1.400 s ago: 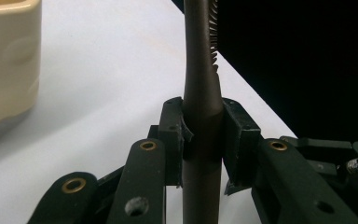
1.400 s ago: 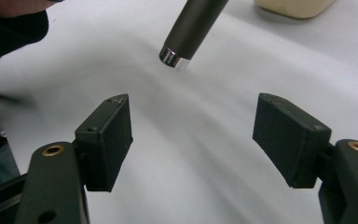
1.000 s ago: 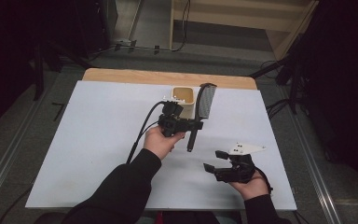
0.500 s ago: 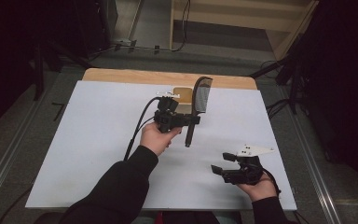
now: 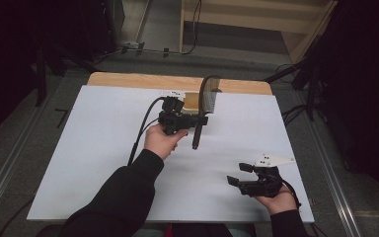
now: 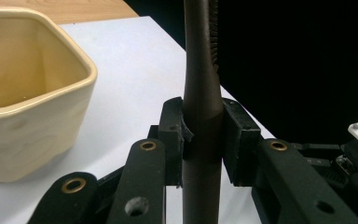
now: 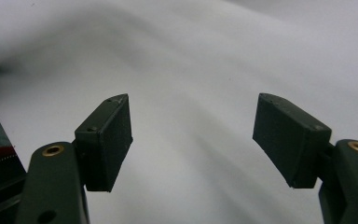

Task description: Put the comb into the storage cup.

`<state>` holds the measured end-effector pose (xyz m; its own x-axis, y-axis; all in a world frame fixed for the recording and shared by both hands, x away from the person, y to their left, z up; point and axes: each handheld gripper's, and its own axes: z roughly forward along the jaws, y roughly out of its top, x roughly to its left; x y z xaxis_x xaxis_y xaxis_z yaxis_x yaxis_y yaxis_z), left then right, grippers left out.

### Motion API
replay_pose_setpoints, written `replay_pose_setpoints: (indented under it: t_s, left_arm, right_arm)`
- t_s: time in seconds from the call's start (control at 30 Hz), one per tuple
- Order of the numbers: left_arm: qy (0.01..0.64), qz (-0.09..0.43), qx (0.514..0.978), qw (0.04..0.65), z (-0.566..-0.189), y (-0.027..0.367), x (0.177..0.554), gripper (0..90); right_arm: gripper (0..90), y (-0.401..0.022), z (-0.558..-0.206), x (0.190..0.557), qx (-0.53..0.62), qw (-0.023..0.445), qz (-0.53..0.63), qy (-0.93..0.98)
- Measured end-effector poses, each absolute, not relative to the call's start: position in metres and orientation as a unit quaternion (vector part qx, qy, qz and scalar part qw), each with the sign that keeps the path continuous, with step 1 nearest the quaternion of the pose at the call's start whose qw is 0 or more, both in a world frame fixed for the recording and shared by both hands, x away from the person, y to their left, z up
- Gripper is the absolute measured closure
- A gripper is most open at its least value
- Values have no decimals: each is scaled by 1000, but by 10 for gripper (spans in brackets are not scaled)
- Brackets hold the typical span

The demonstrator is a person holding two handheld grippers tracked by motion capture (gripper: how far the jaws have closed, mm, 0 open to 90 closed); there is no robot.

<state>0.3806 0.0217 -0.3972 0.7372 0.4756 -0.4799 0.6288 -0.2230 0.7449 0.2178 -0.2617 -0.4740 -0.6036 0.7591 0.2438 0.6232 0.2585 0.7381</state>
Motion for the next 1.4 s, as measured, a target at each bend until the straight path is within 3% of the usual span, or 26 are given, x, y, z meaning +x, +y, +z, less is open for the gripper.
replay_pose_setpoints:
  t_s: [1.4]
  left_arm:
    - [337,-50,774,534,-365,40,439,726]
  right_arm:
    - [262,-267,-475,219,443,78,429,783]
